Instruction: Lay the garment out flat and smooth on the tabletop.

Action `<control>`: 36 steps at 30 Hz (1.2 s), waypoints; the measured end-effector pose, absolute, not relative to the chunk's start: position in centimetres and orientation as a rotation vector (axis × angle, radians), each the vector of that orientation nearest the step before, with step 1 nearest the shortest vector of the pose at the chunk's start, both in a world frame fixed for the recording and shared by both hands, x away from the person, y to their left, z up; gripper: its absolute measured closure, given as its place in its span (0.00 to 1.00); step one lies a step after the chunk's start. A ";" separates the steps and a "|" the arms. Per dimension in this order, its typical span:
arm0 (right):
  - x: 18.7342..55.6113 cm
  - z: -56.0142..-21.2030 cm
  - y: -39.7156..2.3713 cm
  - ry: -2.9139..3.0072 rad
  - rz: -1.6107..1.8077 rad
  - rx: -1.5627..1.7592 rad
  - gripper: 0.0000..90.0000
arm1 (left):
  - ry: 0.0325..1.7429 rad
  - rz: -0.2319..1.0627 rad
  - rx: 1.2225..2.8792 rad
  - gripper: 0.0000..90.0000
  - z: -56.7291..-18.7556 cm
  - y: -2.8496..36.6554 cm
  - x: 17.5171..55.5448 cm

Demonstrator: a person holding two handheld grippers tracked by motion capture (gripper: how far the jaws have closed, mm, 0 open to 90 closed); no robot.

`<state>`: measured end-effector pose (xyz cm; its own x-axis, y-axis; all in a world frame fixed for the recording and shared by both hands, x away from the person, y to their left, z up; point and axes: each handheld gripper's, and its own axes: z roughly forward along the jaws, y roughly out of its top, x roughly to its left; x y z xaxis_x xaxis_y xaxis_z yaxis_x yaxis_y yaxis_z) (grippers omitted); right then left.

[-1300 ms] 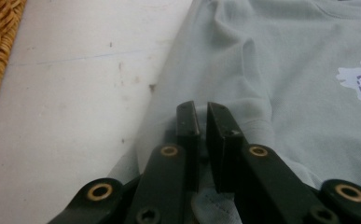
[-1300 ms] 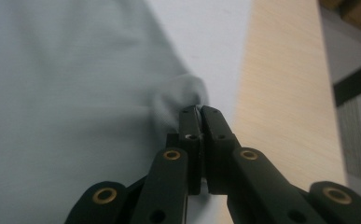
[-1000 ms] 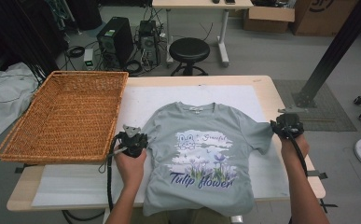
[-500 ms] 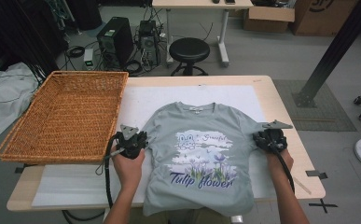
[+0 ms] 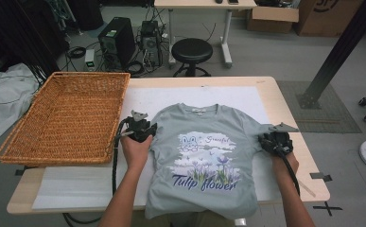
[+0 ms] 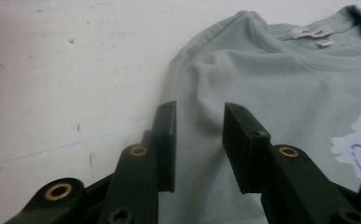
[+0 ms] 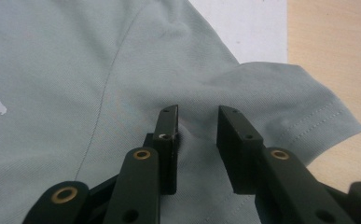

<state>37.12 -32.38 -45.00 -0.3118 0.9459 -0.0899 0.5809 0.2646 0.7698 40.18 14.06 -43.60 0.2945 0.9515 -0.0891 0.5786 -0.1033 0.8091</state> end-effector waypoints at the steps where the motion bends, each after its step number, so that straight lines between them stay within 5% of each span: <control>1: 37.1 -45.0 -32.4 1.990 0.861 1.373 0.78 | 1.397 0.595 1.792 0.73 -43.8 14.1 40.5; 5: 37.1 -45.0 -32.3 1.993 0.861 1.368 0.78 | 1.419 0.585 1.904 0.73 -44.6 13.9 41.5; 8: 37.1 -45.0 -32.4 1.993 0.864 1.367 0.78 | 1.489 0.626 1.867 0.98 -44.2 14.1 41.6; 14: 37.1 -45.0 -32.4 1.994 0.872 1.367 0.78 | 1.578 0.659 1.737 0.99 -43.7 15.2 42.5; 19: 37.2 -45.0 -32.5 1.998 0.876 1.368 0.77 | 1.607 0.695 1.660 0.99 -43.0 15.8 43.8; 24: 37.3 -44.5 -32.7 2.010 0.899 1.370 0.73 | 1.545 0.651 1.644 0.86 -41.9 15.4 43.9; 36: 40.1 -42.5 -32.4 1.975 1.032 1.373 0.69 | 1.281 0.509 1.926 0.74 -43.7 12.5 47.3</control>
<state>40.13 -32.41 -42.54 -0.3522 0.9359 0.0084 0.5411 0.1963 0.8177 47.31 12.47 -43.74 0.4188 0.9047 -0.0784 0.6047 -0.2135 0.7673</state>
